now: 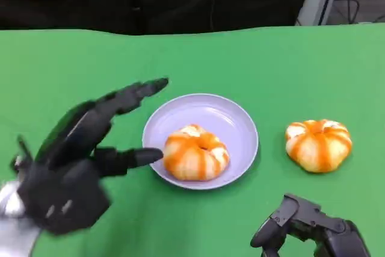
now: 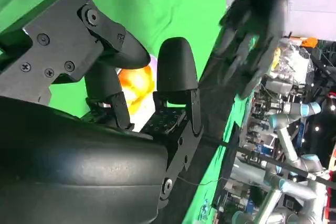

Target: Grasp the bread from the table and place it into the plate.

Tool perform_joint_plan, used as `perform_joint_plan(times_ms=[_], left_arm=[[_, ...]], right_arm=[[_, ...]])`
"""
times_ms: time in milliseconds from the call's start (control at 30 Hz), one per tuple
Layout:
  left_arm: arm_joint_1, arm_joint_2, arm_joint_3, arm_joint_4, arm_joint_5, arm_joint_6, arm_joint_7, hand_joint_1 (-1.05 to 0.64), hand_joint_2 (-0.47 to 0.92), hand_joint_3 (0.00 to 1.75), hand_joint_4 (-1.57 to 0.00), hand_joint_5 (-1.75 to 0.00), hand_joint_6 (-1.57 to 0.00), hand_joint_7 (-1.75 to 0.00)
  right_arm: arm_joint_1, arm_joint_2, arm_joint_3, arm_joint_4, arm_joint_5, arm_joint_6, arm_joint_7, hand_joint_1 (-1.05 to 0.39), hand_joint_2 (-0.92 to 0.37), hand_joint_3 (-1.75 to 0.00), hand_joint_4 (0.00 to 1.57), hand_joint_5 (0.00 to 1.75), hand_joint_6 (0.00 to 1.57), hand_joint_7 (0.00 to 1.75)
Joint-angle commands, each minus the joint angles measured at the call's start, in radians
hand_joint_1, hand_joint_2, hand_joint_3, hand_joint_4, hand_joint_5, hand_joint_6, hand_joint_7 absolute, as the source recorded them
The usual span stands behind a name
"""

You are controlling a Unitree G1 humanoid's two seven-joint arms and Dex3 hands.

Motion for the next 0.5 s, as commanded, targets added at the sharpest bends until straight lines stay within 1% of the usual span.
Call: perform_joint_plan(times_ms=[33, 67, 100, 133, 167, 200, 233, 267, 300, 367, 433, 500], left_arm=[[0.169, -0.082, 0.083, -0.073, -0.177, -0.065, 0.036, -0.16, 0.70, 0.61, -0.47, -1.46, -0.45, -1.09], [0.195, -0.087, 0.093, -0.074, -0.217, -0.089, 0.016, -0.12, 0.57, 0.90, -0.48, -1.53, -0.42, -1.26], [0.229, -0.089, 0.102, -0.086, -0.252, -0.105, 0.000, -0.09, 0.50, 1.07, -0.49, -1.59, -0.41, -1.35], [0.260, -0.092, 0.110, -0.103, -0.279, -0.109, -0.010, -0.08, 0.45, 1.19, -0.54, -1.64, -0.44, -1.44], [0.280, -0.094, 0.115, -0.116, -0.297, -0.109, -0.018, -0.08, 0.44, 1.22, -0.57, -1.65, -0.45, -1.48], [0.324, -0.101, 0.117, -0.162, -0.322, -0.080, -0.018, -0.08, 0.43, 1.24, -0.58, -1.66, -0.46, -1.49], [0.361, -0.106, 0.116, -0.203, -0.338, -0.051, -0.016, -0.06, 0.47, 1.21, -0.63, -1.64, -0.51, -1.47], [0.387, -0.110, 0.116, -0.234, -0.350, -0.028, -0.015, -0.06, 0.53, 1.13, -0.67, -1.63, -0.56, -1.46], [0.416, -0.111, 0.117, -0.265, -0.349, -0.014, -0.013, -0.05, 0.55, 1.11, -0.68, -1.63, -0.58, -1.46], [0.440, -0.115, 0.118, -0.285, -0.337, -0.016, -0.016, -0.05, 0.58, 1.03, -0.72, -1.69, -0.63, -1.52], [0.444, -0.120, 0.115, -0.264, -0.317, -0.049, -0.023, -0.03, 0.56, 1.03, -0.77, -1.73, -0.69, -1.59], [0.446, -0.124, 0.108, -0.234, -0.318, -0.075, -0.039, -0.06, 0.52, 1.03, -0.83, -1.74, -0.73, -1.64]], right_arm=[[0.001, -0.009, -0.010, -0.004, 0.009, -0.006, -0.002, -0.07, -0.36, -1.28, 0.72, 1.59, 0.79, 1.27], [0.000, -0.009, -0.010, -0.003, 0.009, -0.005, -0.002, -0.07, -0.36, -1.28, 0.72, 1.59, 0.79, 1.27], [-0.003, -0.009, -0.011, -0.001, 0.008, -0.005, -0.002, -0.07, -0.36, -1.28, 0.72, 1.59, 0.79, 1.27], [-0.005, -0.010, -0.011, 0.001, 0.008, -0.005, -0.002, -0.07, -0.36, -1.28, 0.72, 1.59, 0.79, 1.27], [-0.006, -0.010, -0.011, 0.002, 0.009, -0.005, -0.002, -0.07, -0.36, -1.28, 0.72, 1.59, 0.79, 1.27], [-0.007, -0.010, -0.012, 0.003, 0.011, -0.005, -0.001, -0.07, -0.36, -1.28, 0.72, 1.59, 0.79, 1.27], [-0.007, -0.011, -0.014, 0.003, 0.014, -0.006, 0.000, -0.07, -0.36, -1.28, 0.72, 1.59, 0.79, 1.27], [-0.007, -0.012, -0.016, 0.003, 0.017, -0.006, 0.001, -0.07, -0.36, -1.28, 0.72, 1.59, 0.79, 1.27], [-0.007, -0.014, -0.018, 0.004, 0.021, -0.008, 0.003, -0.07, -0.36, -1.28, 0.72, 1.59, 0.79, 1.27], [-0.006, -0.019, -0.022, 0.003, 0.024, -0.007, 0.005, -0.08, -0.36, -1.29, 0.72, 1.59, 0.79, 1.27], [-0.006, -0.025, -0.031, 0.001, 0.027, -0.004, 0.009, -0.09, -0.36, -1.29, 0.72, 1.58, 0.79, 1.27], [-0.006, -0.029, -0.038, 0.003, 0.033, -0.007, 0.015, -0.08, -0.36, -1.28, 0.72, 1.58, 0.79, 1.27]])
